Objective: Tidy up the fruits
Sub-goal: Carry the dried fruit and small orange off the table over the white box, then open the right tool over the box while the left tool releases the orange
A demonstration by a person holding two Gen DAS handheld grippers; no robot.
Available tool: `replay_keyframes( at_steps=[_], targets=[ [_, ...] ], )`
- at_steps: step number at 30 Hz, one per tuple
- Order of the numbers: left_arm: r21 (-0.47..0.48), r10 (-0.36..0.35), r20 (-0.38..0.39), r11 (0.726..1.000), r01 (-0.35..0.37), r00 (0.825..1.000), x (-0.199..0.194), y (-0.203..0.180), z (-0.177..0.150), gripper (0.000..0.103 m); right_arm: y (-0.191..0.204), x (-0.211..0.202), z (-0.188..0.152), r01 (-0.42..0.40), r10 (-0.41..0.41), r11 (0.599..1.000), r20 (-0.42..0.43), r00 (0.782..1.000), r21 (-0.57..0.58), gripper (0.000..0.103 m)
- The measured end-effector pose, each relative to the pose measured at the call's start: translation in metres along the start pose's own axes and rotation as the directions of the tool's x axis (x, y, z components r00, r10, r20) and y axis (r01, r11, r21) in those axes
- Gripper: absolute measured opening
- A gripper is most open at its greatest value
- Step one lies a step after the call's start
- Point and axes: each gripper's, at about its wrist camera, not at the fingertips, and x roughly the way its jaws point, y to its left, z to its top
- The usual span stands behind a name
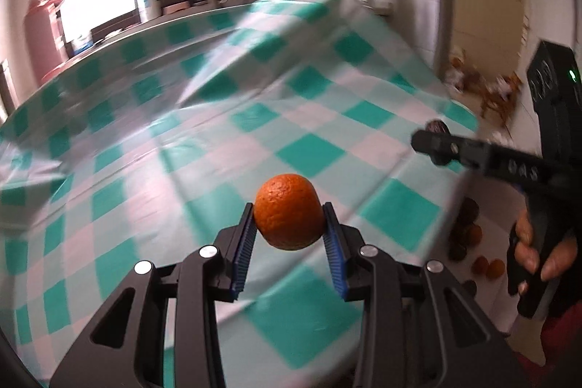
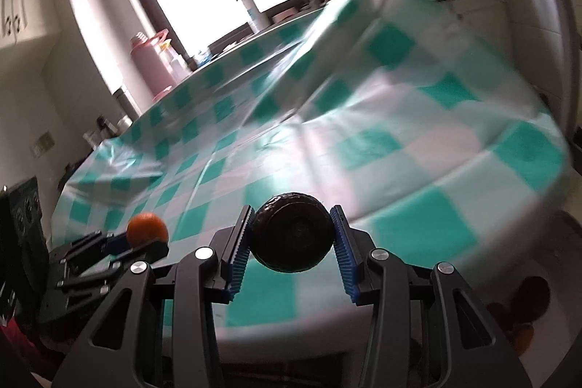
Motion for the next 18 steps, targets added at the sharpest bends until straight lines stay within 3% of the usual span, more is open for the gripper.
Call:
replay_keyframes(
  at_steps=[10,15,18],
  targets=[
    [0.175,-0.120,-0.048,0.976,0.126,0.992,0.017,-0.082,0.008,0.036,-0.074,-0.046,-0.014,0.137,-0.145,0.982,0.057,0.988,0.128,0.043],
    [0.280,-0.186,-0.065,0.940,0.197,0.980,0.021,-0.130,0.008,0.036,-0.113,-0.069,-0.028,0.231,-0.244,0.952,0.044,0.969,0.200,0.043],
    [0.330,-0.225,-0.096,0.912,0.245,0.970,0.027,-0.155,0.003,0.036,-0.138,-0.075,-0.041,0.298,-0.305,0.919,-0.013,0.952,0.256,0.043]
  ],
)
